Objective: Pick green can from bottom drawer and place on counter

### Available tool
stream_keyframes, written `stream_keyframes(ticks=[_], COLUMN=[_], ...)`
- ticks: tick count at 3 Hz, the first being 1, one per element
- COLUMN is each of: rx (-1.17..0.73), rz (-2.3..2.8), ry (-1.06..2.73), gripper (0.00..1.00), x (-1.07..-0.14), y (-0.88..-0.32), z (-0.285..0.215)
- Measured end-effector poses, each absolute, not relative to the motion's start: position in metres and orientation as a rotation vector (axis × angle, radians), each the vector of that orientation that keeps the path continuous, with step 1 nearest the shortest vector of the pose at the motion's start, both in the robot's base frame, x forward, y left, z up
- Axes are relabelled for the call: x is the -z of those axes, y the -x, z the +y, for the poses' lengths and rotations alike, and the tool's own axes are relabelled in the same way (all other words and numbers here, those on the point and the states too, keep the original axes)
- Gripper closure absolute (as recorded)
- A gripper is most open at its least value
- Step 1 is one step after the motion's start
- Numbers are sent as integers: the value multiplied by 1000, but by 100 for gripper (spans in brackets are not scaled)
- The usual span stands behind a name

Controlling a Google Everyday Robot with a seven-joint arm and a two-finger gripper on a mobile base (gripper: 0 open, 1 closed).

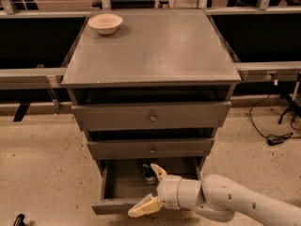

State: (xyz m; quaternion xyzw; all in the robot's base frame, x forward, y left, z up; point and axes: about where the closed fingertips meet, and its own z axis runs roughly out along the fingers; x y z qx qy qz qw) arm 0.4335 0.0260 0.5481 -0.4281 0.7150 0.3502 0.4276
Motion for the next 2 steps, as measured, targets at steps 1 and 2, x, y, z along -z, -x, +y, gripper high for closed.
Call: stream_keyframes(ticks=[1,2], rx=[-985,-1057], rz=[1776,1737], ry=[1043,1045], gripper=[0,0], x=[-544,-510], y=[-437,-416], z=[33,50])
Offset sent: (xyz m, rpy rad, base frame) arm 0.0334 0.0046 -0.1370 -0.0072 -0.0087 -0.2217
